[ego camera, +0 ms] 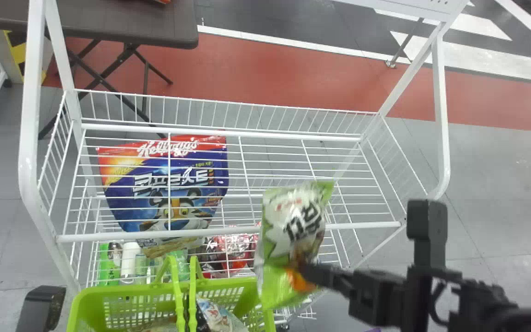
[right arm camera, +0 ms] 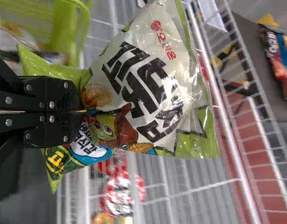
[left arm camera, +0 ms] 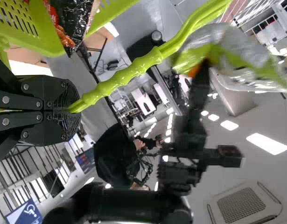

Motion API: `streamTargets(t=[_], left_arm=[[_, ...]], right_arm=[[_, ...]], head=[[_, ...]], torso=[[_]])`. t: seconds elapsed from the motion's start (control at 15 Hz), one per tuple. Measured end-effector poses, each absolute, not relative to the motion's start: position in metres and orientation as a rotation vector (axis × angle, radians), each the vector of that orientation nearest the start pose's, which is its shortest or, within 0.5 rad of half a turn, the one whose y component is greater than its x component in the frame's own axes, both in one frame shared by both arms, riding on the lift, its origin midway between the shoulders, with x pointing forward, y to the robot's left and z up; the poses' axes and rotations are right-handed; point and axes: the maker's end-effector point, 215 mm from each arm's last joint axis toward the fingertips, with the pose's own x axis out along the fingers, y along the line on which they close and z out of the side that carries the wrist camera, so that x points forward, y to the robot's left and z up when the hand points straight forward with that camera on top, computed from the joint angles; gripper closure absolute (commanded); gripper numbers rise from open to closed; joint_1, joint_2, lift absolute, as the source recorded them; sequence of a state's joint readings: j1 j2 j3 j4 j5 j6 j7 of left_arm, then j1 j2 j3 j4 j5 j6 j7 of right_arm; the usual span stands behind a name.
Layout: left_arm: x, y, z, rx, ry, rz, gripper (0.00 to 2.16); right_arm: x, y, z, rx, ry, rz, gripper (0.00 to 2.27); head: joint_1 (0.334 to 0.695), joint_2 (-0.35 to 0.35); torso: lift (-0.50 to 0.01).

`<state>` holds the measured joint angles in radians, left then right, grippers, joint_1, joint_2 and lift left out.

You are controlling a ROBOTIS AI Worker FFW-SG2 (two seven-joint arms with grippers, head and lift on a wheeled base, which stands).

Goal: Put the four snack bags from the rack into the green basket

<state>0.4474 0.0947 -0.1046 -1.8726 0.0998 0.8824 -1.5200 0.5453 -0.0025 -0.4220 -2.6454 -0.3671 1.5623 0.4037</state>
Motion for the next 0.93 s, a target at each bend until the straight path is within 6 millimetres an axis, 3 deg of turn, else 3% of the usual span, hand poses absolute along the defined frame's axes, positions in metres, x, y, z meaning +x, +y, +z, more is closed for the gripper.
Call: streamTargets(t=[0.13, 0.27, 0.47, 0.6, 0.93], left_arm=[[0.172, 0.0, -0.438, -0.796, 0.839, -1.493, 2.13], [0.171, -0.003, -0.437, -0.797, 0.835, -1.491, 2.13], [0.167, -0.009, -0.433, -0.796, 0.836, -1.509, 2.13], [0.163, -0.013, -0.432, -0.795, 0.84, -1.518, 2.13], [0.154, -0.017, -0.434, -0.8, 0.852, -1.523, 2.13]], right_arm=[[0.238, -0.211, -0.421, 0.413, 1.008, 0.317, 2.1], [0.199, -0.195, -0.445, 0.463, 1.108, 0.344, 2.1], [0.161, -0.173, -0.482, 0.557, 1.215, 0.382, 2.1], [0.154, -0.158, -0.494, 0.592, 1.223, 0.413, 2.1], [0.191, -0.139, -0.485, 0.645, 1.07, 0.467, 2.01]], head=[[0.695, -0.35], [0.695, -0.35], [0.695, -0.35], [0.695, -0.35], [0.695, -0.35]], torso=[[-0.006], [-0.006], [-0.006], [-0.006], [-0.006]])
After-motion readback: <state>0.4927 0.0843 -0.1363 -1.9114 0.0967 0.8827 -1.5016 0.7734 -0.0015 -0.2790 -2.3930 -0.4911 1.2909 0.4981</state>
